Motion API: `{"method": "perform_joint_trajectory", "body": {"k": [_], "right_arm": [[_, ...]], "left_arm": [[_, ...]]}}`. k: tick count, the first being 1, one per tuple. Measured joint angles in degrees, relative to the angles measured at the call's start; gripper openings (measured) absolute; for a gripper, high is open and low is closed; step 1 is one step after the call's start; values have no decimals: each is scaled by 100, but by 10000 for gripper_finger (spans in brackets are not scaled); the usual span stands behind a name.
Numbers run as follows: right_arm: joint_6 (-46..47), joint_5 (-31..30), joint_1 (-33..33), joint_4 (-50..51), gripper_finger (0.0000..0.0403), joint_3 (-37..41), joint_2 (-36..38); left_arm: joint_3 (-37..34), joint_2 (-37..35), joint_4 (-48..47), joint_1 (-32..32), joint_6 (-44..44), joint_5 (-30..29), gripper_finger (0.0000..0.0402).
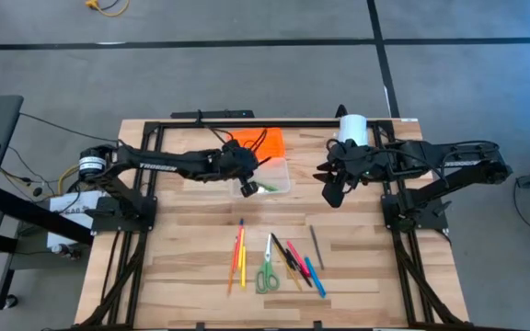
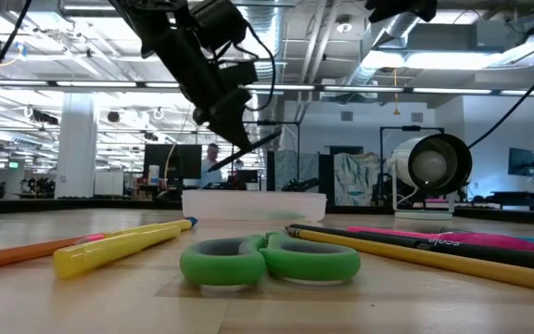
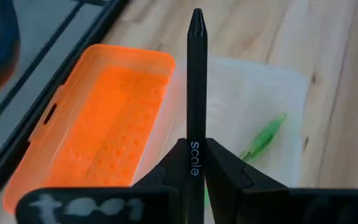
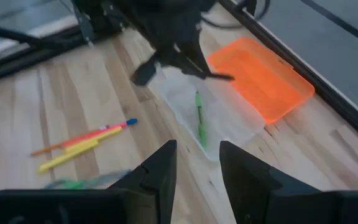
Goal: Pick & place school supplies into a supply box
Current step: Put the left black pen into the supply box, then put the gray pen into the supply box
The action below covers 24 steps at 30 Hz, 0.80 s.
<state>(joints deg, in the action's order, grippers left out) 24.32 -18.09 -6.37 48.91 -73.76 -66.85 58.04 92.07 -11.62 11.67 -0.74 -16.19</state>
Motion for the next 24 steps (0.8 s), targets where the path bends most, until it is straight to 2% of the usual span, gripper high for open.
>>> {"method": "perform_joint_trajectory", "body": {"k": [6,11,14,24], "right_arm": [[144,-2,-10,-249,115,0,0],[177,-2,-13,-312,115,0,0],[154,-16,-13,-313,115,0,0],[124,-4,-83,-139,115,0,-286]], "left_arm": [[-6,-6,-8,138,620,305,27],[-6,9,-108,289,702,939,28],[-6,81,-141,297,642,1029,34],[-7,262,-47,266,290,933,128]]}}
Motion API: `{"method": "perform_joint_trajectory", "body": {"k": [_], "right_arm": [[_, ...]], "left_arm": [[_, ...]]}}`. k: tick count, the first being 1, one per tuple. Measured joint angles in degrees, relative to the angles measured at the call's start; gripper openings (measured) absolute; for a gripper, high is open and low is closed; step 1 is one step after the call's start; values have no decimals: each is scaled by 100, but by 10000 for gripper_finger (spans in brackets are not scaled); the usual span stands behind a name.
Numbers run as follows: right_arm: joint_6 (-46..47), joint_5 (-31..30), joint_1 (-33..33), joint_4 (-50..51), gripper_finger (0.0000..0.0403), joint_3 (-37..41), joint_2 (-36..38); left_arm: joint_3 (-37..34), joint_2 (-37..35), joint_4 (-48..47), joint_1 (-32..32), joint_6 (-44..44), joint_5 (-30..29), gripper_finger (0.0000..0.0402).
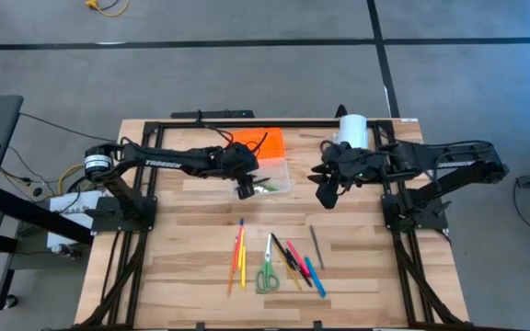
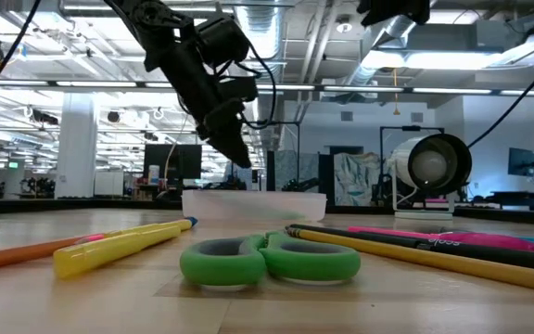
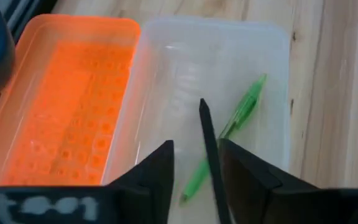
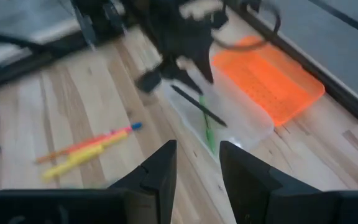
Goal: Pick & place school supplies into a supply box
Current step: Put the gray pen into the supply box
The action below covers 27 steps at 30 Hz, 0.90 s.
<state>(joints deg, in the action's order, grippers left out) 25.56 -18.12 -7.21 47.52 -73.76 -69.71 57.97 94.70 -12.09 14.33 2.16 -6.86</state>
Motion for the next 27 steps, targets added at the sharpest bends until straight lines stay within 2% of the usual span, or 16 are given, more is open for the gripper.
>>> {"method": "perform_joint_trajectory", "body": {"k": [5,13,18,27], "right_arm": [[451,12,-265,469,115,0,-371],[2545,33,-1020,1744,115,6,-1342],[3576,361,-1512,1518,115,-4,-1956],[5445,686,-2079,1043,115,0,-2860]], "left_arm": [[114,-14,-253,-57,-116,199,155],[645,-471,-1285,-413,-283,848,157],[665,-946,-1822,-744,-349,931,154],[657,-1604,-2598,-1034,-281,593,153]]}}
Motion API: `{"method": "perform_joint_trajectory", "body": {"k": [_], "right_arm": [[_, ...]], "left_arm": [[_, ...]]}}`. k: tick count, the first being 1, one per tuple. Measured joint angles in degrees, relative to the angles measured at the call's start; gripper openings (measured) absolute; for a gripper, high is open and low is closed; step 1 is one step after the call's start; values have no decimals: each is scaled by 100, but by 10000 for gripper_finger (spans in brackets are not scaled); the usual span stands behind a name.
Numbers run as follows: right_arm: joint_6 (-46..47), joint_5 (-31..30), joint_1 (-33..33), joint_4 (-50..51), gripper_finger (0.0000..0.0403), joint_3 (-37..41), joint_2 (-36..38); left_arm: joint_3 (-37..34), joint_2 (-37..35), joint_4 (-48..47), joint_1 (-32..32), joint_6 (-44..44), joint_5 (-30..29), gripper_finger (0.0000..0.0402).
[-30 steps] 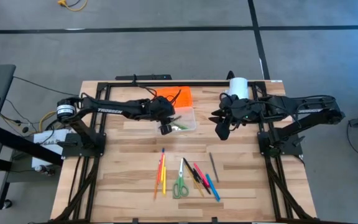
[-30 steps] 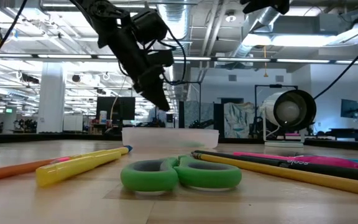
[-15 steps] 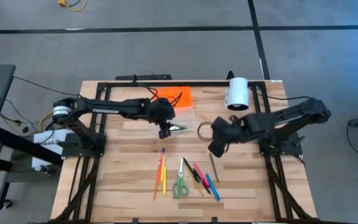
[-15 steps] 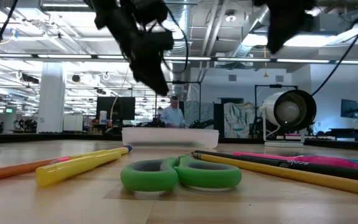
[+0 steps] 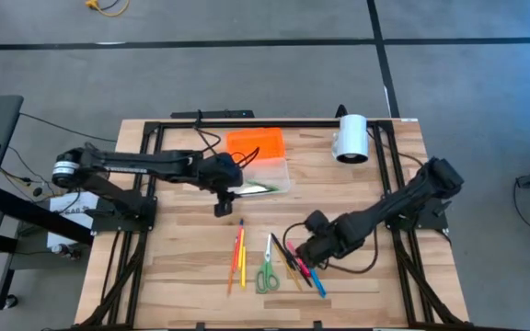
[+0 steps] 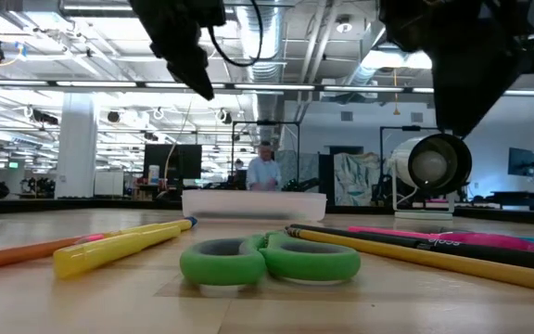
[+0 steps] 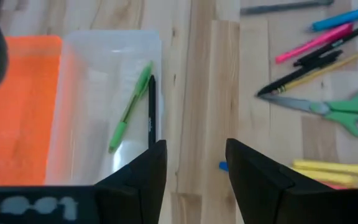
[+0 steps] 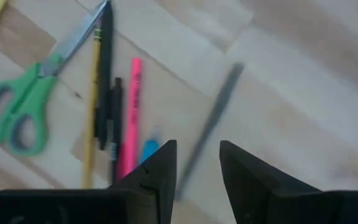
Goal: Pick & place school supplies into a supply box
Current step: Put the gray pen into the supply box
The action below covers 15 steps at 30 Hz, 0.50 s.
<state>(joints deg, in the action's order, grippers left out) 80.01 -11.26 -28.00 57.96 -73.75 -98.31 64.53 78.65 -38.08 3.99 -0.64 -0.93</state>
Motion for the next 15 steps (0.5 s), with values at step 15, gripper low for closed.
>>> {"method": "perform_joint_trajectory", "body": {"k": [15], "right_arm": [[1047,642,-1,-327,115,-5,-835]], "left_arm": [[-2,-373,-88,-4,-171,-126,153]]}}
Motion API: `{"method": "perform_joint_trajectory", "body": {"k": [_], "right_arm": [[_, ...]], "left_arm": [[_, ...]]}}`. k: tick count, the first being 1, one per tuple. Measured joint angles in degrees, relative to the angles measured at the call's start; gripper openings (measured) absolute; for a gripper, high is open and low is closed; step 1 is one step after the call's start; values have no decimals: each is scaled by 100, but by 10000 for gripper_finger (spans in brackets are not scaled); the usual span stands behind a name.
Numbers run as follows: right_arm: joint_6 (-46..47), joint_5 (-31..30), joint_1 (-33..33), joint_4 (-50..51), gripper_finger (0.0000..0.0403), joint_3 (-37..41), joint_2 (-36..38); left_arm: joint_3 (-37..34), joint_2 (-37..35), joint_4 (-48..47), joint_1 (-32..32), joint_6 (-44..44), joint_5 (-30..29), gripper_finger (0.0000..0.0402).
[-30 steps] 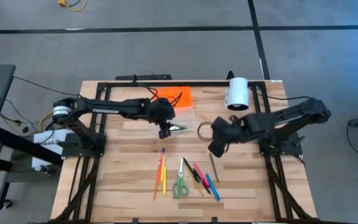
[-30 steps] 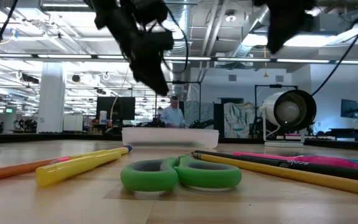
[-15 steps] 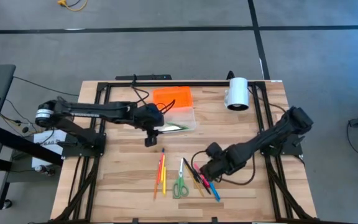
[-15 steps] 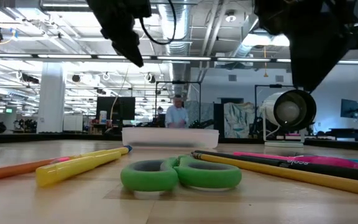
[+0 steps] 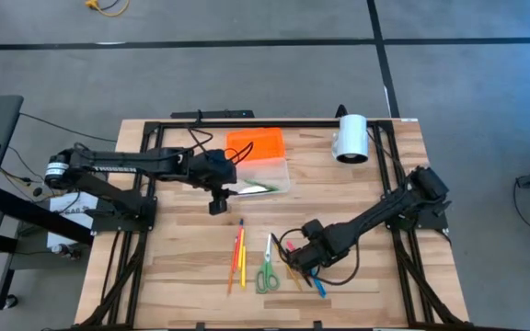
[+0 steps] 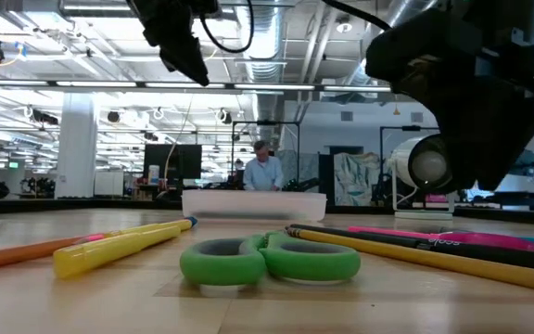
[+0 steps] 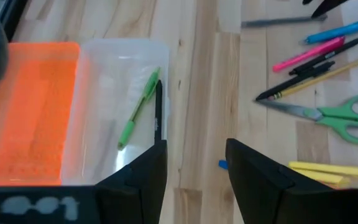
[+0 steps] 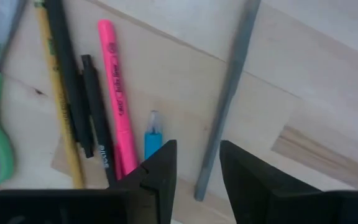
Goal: Pick & place school supplies into a supply box
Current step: Put the gray pen into the supply box
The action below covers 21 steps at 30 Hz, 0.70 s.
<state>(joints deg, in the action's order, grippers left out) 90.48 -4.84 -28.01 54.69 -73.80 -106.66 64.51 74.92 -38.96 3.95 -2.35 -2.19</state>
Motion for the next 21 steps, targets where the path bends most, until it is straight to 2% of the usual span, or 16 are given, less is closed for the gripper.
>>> {"method": "perform_joint_trajectory", "body": {"k": [6,11,16,21], "right_arm": [[-212,-133,2,-76,115,91,-42],[-223,-61,-2,-524,115,702,68],[-234,-155,27,-1526,115,1270,431],[-245,-105,116,-1493,115,1478,479]], "left_arm": [[0,0,-6,-53,-279,-1,153],[0,0,22,-190,-456,-166,153],[0,2,55,-306,-533,-340,153],[0,4,90,-334,-546,-437,153]]}}
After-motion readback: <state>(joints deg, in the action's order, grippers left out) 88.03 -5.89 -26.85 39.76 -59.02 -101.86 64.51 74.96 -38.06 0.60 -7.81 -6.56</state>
